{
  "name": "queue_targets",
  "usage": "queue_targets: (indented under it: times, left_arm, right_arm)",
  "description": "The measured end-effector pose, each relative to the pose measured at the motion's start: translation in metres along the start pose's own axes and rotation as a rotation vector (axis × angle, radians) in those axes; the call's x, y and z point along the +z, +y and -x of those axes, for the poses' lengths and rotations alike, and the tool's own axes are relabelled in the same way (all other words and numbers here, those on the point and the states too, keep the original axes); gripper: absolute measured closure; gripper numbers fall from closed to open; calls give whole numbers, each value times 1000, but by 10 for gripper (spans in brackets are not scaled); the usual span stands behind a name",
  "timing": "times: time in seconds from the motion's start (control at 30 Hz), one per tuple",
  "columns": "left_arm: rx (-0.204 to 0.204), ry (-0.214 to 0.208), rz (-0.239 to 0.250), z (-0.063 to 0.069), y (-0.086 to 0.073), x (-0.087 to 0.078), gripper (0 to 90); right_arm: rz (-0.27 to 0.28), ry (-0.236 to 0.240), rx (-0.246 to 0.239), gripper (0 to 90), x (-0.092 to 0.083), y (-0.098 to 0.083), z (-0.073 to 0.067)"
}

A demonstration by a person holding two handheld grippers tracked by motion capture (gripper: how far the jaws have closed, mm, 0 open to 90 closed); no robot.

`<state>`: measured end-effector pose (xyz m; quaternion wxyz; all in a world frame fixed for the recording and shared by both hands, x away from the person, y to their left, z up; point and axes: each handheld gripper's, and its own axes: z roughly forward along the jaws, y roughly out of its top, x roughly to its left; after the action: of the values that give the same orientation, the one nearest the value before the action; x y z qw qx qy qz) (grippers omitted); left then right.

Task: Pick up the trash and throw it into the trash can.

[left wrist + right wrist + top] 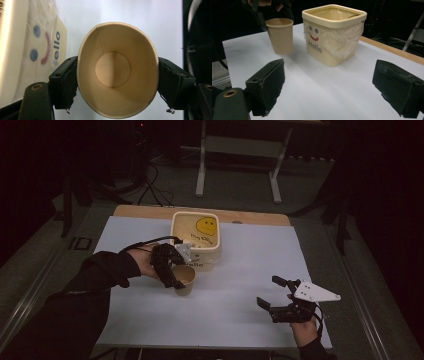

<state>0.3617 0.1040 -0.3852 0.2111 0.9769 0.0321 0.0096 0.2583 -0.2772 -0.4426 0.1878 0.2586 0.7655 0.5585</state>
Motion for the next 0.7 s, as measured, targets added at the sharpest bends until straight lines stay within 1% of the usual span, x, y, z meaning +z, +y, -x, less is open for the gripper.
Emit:
queue_targets:
  times: [0.03, 0.07, 0.2, 0.27, 0.3, 0.33, 0.37, 0.43, 0.47, 0.53, 0.6, 0.7]
  left_arm:
    - [0, -8, 3, 0, 2, -4, 252]
    - [3, -4, 8, 0, 3, -7, 252]
    - [10, -10, 12, 0, 9, -20, 252]
    - [12, -5, 17, -1, 12, -27, 253]
    - [11, -11, 20, -2, 13, -31, 253]
    - [18, -3, 19, -3, 13, -33, 253]
    - [15, -6, 20, -4, 14, -37, 253]
    - [13, 6, 19, -5, 16, -42, 254]
    - [11, -1, 21, -6, 17, -45, 254]
    - [10, 12, 21, -8, 20, -51, 254]
    - [12, 10, 24, -9, 21, -54, 254]
    - [9, 22, 36, -15, 28, -66, 254]
  right_arm:
    - [0, 0, 2, 106, 0, 0, 0]
    - [0, -1, 2, 106, 0, 0, 0]
    - [0, 1, 3, 106, 0, 0, 0]
    - [-1, 0, 3, 106, 0, 0, 0]
    - [-1, 3, 4, 106, 0, 0, 0]
    - [-1, 1, 3, 106, 0, 0, 0]
    - [-2, 2, 3, 106, 0, 0, 0]
    - [-2, 2, 4, 106, 0, 0, 1]
    - [-3, 3, 6, 106, 1, -1, 1]
    - [-5, 4, 8, 106, 1, -1, 1]
    - [-5, 5, 8, 106, 1, -1, 1]
    - [-4, 4, 8, 106, 1, -1, 1]
